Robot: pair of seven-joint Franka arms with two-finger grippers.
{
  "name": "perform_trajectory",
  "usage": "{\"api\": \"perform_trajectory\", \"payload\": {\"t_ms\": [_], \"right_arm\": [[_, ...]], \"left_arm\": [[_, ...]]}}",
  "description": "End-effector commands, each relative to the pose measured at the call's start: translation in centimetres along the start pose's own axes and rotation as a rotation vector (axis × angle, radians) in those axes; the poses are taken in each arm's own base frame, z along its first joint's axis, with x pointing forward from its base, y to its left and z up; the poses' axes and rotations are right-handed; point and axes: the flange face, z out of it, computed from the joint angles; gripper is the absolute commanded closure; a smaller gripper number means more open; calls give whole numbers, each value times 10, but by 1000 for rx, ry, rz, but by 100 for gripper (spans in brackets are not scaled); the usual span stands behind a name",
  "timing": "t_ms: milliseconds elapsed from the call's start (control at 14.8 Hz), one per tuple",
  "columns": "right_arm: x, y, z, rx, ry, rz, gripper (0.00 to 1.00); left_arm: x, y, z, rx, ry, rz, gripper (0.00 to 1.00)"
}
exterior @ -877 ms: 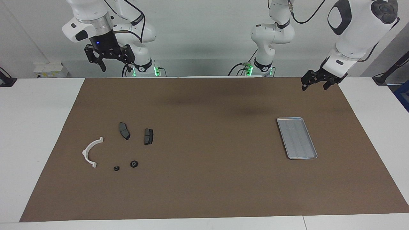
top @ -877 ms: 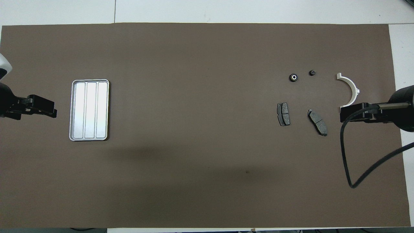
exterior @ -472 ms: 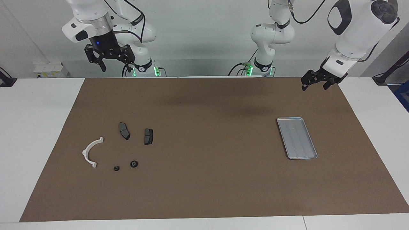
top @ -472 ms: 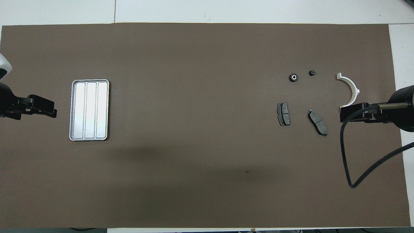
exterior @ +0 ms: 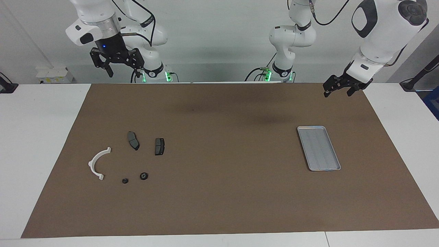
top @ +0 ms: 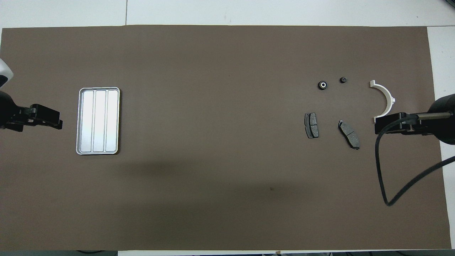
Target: Pick bearing gear from pile to tray
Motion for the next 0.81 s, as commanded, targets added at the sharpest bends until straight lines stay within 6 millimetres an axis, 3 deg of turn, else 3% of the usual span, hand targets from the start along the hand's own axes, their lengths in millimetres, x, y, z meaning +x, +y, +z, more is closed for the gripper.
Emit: {"api": "perform_trajectory", "payload": {"t_ms": [0, 472, 607, 742], "right_arm": [[-2, 7, 2, 18, 7, -33, 0], [3, 8, 7, 17, 37, -63, 0], [14, 10, 20, 22, 70, -55, 0], [37, 16, 47, 15, 62, -38, 0]], "left_arm": [[-8, 1, -2, -13, 11, 6, 0], [-8, 1, -2, -13, 11, 6, 0], [-8, 1, -2, -13, 11, 6, 0], [-8, 1, -1, -13, 10, 6, 0]]}}
